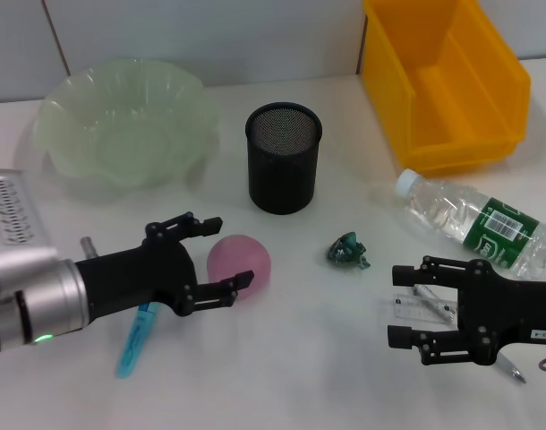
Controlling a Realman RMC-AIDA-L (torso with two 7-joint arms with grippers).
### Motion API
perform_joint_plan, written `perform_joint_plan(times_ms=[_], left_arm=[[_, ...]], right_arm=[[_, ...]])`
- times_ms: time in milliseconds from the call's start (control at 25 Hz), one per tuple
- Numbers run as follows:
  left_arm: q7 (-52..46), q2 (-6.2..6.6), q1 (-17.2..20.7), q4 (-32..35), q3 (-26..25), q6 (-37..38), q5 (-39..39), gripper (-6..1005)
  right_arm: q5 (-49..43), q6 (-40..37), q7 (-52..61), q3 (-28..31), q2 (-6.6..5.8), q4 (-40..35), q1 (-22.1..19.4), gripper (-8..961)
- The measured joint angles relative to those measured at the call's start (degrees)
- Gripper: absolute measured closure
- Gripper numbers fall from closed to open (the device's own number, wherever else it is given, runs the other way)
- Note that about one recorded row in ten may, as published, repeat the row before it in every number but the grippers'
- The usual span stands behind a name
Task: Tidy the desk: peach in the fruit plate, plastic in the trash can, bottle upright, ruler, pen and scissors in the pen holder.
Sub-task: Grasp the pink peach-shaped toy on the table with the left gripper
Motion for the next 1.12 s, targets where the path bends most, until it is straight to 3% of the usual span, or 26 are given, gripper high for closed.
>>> perform_joint_plan(times_ms=[280, 760, 1120], left_arm=[[0.0, -0.11, -0.5, -0.2, 4.5, -6.2, -2.9, 233], [-0.9, -0.08, -1.8, -2.2, 5.6, -8.8, -3.0, 259], [-1.3, 0.02, -1.9, -1.9, 6.4, -8.6, -3.1, 436]], right_arm=[[0.0, -0.1, 0.1, -0.1, -0.01, 0.0, 0.1, 142], [-0.2, -0.4, 0.3, -0.1, -0.01, 0.0, 0.3, 147], [-0.1, -0.6, 0.4, -0.1, -0.02, 0.0, 0.1, 151]])
